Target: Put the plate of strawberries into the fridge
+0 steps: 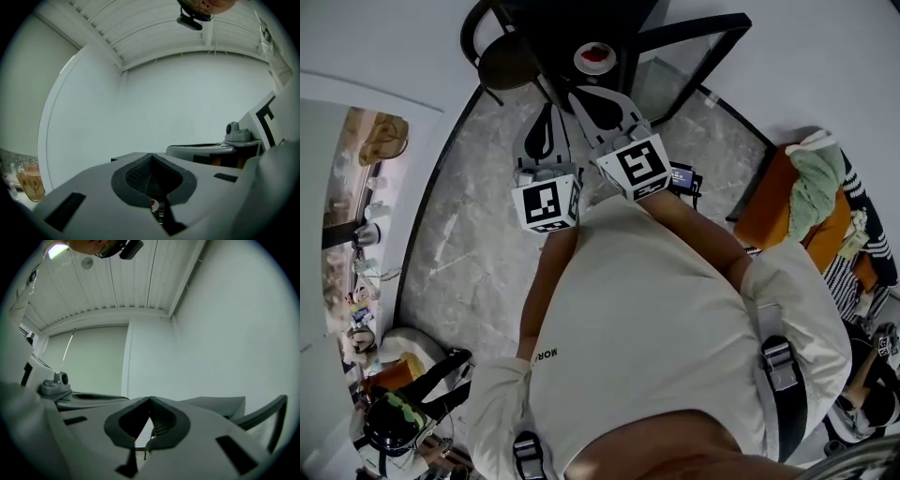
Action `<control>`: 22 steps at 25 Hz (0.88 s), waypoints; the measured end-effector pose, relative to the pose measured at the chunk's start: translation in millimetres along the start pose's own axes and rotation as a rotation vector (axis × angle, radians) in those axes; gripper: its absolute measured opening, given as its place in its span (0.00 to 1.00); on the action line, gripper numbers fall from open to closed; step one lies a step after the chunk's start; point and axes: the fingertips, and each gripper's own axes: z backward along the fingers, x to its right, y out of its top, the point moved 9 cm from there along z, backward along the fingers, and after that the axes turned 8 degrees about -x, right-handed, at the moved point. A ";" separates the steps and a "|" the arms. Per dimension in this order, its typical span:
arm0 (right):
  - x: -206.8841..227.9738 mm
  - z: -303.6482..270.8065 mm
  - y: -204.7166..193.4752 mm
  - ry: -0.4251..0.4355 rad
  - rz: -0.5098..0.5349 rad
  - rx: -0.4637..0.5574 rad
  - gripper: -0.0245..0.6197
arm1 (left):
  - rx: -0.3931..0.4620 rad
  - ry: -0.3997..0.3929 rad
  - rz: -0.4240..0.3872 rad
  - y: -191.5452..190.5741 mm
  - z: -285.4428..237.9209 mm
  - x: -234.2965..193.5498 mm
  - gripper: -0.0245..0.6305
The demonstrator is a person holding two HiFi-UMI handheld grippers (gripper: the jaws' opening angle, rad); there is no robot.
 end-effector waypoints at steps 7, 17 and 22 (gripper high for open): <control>-1.2 2.9 -5.3 0.001 -0.001 0.003 0.06 | -0.004 0.002 0.011 -7.9 2.6 1.7 0.04; 0.2 -0.5 -6.8 -0.004 -0.002 -0.010 0.06 | -0.033 0.003 0.023 -12.3 0.3 -1.8 0.04; -0.2 -0.7 -12.1 0.001 -0.004 -0.014 0.06 | -0.035 0.003 0.026 -16.6 1.0 -1.1 0.04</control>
